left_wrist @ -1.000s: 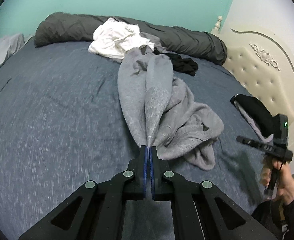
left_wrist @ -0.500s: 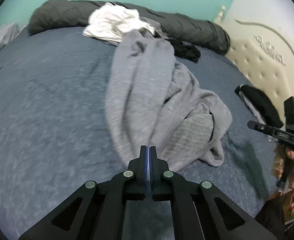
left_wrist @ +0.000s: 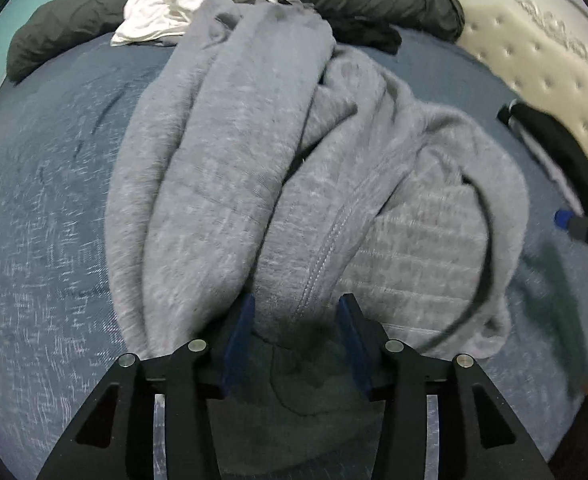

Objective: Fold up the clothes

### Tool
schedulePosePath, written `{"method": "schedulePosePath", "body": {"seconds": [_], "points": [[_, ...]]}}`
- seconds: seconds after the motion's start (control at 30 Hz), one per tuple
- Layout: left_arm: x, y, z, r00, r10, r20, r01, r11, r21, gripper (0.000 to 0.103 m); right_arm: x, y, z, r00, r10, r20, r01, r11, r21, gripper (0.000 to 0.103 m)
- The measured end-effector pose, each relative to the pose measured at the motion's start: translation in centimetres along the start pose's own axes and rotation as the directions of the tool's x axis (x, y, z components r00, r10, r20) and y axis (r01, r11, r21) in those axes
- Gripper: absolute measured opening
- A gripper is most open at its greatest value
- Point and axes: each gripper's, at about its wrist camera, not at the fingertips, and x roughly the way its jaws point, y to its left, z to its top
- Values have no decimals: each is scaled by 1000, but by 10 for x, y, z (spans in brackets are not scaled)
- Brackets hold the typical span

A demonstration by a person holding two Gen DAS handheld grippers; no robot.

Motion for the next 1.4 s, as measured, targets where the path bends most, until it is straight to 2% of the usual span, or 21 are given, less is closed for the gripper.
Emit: {"method": "schedulePosePath", "body": {"seconds": [0.2, 0.23, 0.27, 0.3, 0.37, 0.5, 0.63, 0.83, 0.9, 0.97, 1.17, 1.33, 1.4], "points": [[14, -7, 1, 999, 42, -24, -41, 997, 69, 49, 11, -2, 11, 1000, -15, 5, 15, 1000, 13, 61], [14, -6, 0, 999, 42, -22, -40, 997, 70, 44, 13, -2, 14, 1000, -18, 3, 17, 1000, 19, 61], [14, -4, 0, 999, 42, -20, -41, 997, 68, 34, 16, -2, 16, 1000, -20, 1, 20, 1000, 24, 61], [13, -2, 0, 999, 43, -17, -42, 997, 66, 29, 18, -2, 19, 1000, -18, 2, 18, 999, 27, 61], [10, 5, -1, 1000, 24, -13, -23, 998, 54, 14, 25, 0, 25, 1000, -24, -2, 24, 999, 23, 61], [-7, 18, 0, 999, -2, 34, 1, 1000, 25, 10, 38, 4, 30, 999, -20, -27, 20, 1000, 13, 61], [-24, 29, 3, 997, -17, 77, 18, 1000, -18, 10, 46, 7, 30, 999, -35, -40, 36, 999, 7, 61], [-6, 24, 9, 999, -14, 32, 15, 1000, -22, 14, 59, 6, 29, 997, -53, -58, 53, 999, 7, 63], [-6, 28, 10, 999, -4, 44, 6, 999, -38, 19, 62, 5, 28, 996, -57, -63, 58, 998, 10, 63], [-7, 34, 10, 998, 5, 60, -1, 998, -61, 30, 66, 5, 28, 996, -61, -68, 62, 998, 13, 63], [-14, 50, 11, 993, -23, 112, 38, 990, -134, 42, 68, -1, 29, 994, -84, -73, 85, 996, 11, 63], [1, 51, 24, 995, -41, 89, 52, 990, -132, 44, 75, 1, 30, 993, -87, -76, 88, 996, 17, 63], [1, 41, 28, 994, -53, 91, 61, 994, -91, 46, 78, 3, 30, 993, -89, -77, 90, 996, 19, 63]]}}
